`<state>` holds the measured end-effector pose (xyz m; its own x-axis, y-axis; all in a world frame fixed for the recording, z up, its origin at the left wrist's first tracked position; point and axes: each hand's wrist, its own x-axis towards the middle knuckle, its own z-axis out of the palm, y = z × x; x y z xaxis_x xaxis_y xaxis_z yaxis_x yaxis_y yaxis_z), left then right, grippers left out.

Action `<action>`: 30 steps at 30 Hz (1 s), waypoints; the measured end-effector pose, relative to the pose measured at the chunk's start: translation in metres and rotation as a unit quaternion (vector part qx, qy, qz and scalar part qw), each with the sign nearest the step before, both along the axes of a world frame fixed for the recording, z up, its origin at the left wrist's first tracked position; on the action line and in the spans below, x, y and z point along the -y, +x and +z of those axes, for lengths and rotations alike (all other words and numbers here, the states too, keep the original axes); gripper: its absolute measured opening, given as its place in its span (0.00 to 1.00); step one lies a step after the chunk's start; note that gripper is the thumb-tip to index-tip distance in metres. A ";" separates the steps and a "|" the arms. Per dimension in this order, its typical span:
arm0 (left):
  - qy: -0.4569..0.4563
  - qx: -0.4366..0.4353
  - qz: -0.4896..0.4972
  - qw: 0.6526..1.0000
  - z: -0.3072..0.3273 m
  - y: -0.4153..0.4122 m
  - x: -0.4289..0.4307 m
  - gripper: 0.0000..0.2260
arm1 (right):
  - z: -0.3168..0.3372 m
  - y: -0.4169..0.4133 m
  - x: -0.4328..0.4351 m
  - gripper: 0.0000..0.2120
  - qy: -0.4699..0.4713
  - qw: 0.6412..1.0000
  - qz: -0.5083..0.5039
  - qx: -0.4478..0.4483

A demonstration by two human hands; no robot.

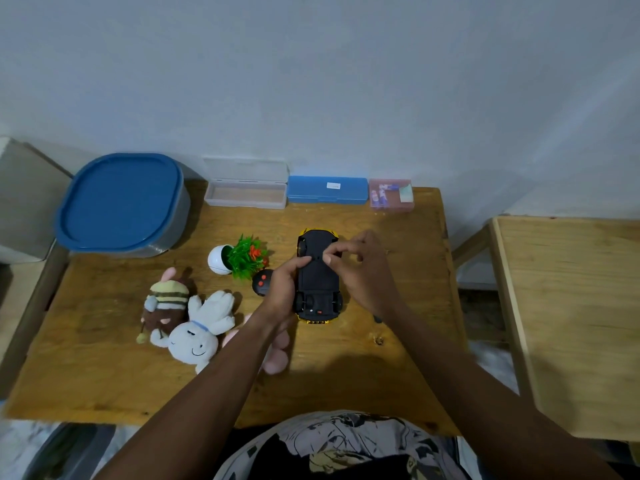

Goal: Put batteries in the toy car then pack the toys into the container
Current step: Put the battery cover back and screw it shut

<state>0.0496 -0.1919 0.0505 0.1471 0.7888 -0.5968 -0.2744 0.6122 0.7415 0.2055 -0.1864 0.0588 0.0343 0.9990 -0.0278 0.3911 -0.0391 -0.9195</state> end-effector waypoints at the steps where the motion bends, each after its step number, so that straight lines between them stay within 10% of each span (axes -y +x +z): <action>1: 0.002 0.002 -0.001 1.000 0.002 0.001 0.000 0.18 | 0.000 -0.002 0.000 0.02 0.002 1.000 -0.003 0.001; 30: -0.013 0.009 0.004 1.000 0.016 0.005 0.002 0.20 | -0.014 0.000 -0.002 0.03 0.026 0.999 0.004 0.023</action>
<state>0.0544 -0.1940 0.0663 0.1524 0.7737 -0.6150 -0.2921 0.6297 0.7198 0.2052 -0.1844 0.0444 0.0256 0.9993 0.0254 0.4326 0.0118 -0.9015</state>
